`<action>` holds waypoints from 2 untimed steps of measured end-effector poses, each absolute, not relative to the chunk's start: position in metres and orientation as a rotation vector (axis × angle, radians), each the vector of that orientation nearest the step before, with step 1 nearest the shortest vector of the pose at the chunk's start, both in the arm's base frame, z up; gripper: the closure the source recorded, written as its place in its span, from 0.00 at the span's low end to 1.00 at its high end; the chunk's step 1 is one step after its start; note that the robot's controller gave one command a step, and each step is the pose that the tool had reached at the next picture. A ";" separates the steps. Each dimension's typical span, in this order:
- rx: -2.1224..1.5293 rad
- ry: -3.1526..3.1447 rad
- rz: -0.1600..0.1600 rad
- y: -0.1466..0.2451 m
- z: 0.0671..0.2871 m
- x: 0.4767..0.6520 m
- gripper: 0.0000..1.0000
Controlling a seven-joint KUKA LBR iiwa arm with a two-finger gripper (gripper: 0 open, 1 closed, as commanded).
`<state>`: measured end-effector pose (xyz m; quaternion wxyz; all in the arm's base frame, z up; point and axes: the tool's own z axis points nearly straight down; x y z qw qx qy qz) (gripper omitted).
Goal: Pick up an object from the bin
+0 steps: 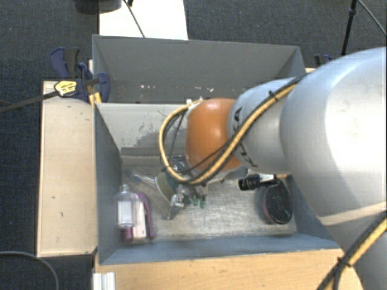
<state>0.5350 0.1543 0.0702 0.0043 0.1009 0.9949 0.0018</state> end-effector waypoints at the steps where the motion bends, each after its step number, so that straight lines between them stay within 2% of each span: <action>1: 0.322 3.110 0.009 0.153 0.075 0.538 1.00; 2: 0.341 3.114 0.006 0.147 0.201 0.537 1.00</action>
Offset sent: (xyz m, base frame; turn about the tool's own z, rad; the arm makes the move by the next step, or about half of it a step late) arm 0.0000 0.0000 0.0000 0.0000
